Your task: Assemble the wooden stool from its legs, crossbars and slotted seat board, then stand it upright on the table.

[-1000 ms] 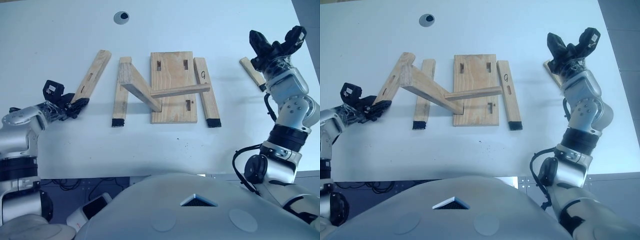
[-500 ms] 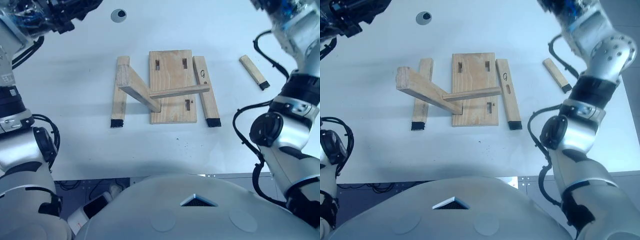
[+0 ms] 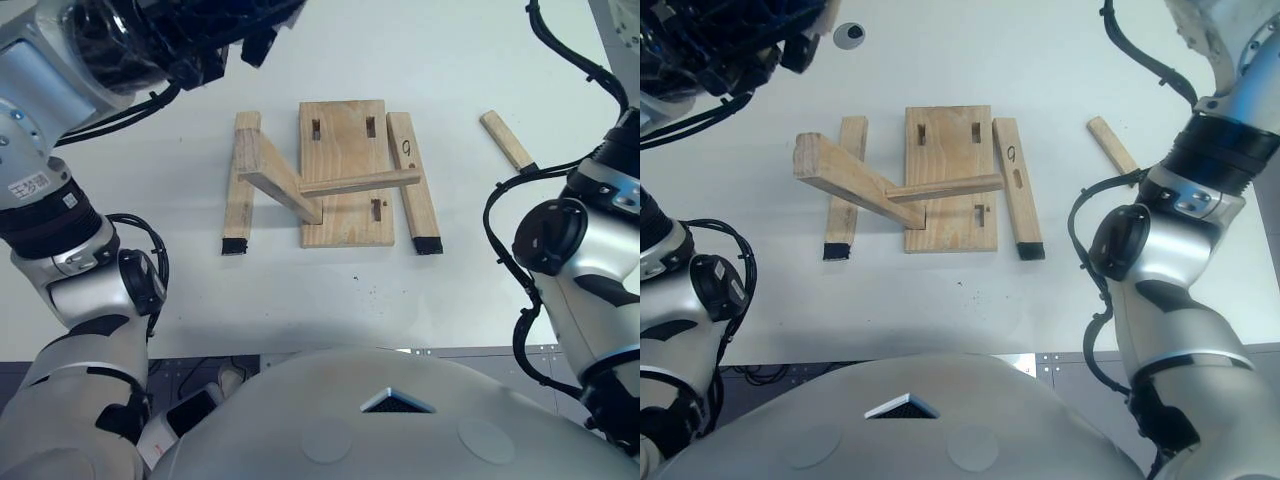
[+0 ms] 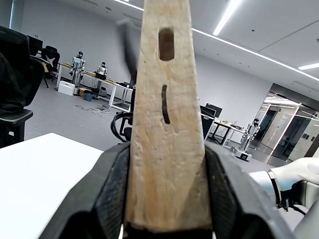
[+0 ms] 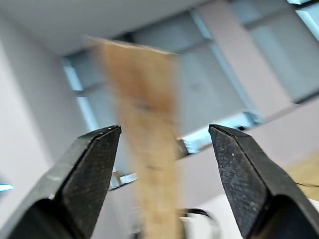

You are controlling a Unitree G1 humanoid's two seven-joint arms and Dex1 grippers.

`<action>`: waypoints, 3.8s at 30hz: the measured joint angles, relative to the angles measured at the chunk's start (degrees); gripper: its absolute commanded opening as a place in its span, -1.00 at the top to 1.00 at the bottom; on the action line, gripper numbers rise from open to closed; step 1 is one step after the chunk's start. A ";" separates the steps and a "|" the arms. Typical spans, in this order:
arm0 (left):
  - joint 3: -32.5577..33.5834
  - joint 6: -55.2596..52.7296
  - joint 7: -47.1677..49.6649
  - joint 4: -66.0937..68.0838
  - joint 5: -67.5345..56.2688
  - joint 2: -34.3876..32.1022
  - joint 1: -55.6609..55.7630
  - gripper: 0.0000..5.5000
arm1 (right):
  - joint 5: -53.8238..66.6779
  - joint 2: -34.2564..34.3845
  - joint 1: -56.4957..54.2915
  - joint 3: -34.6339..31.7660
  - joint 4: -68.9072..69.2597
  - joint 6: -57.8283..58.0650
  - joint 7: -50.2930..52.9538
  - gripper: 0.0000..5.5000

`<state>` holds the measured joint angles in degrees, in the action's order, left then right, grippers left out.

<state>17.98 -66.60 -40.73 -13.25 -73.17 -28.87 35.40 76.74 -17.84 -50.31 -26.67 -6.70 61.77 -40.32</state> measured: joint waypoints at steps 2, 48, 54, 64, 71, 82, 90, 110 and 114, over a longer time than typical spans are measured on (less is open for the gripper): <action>0.64 0.02 1.34 0.16 -2.16 -0.30 0.06 0.27 | 1.62 -1.21 0.42 -0.11 0.57 0.97 -1.24 -0.18; 2.02 9.55 6.74 3.63 0.16 -2.46 -3.44 -0.27 | -23.76 -12.16 18.42 11.61 5.55 -20.19 -4.33 0.26; 1.39 10.19 6.34 3.48 0.92 -2.39 -3.63 -0.27 | -22.35 -12.43 17.49 11.57 6.99 -17.99 -6.23 0.26; 1.16 11.36 6.41 3.85 3.95 -2.92 -4.77 -0.27 | -30.22 -32.38 24.79 16.81 11.48 -17.17 -27.16 0.26; 0.24 11.84 6.69 2.99 5.23 -2.79 -6.44 -0.27 | -32.23 -34.89 24.46 20.17 11.94 -16.74 -33.80 0.26; 0.22 11.93 7.04 1.93 5.28 -2.33 -7.44 -0.27 | -29.49 -31.95 25.26 20.04 13.43 -14.15 -30.62 0.26; 0.07 11.98 7.06 1.96 5.65 -2.21 -7.52 -0.27 | -30.12 -32.15 26.71 21.40 14.08 -15.58 -30.88 0.26; -12.90 -8.54 4.84 -4.65 3.40 -17.48 8.15 -0.27 | -35.75 -34.53 27.57 26.04 24.43 -22.94 -30.55 0.26; -29.80 -22.12 1.54 -3.46 7.34 -17.96 28.03 -0.27 | -35.50 -34.28 28.83 25.66 25.74 -23.54 -29.06 0.26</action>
<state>-11.82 -88.71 -39.18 -16.71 -65.83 -46.83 63.42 41.24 -52.13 -21.48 -1.01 19.04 38.23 -69.38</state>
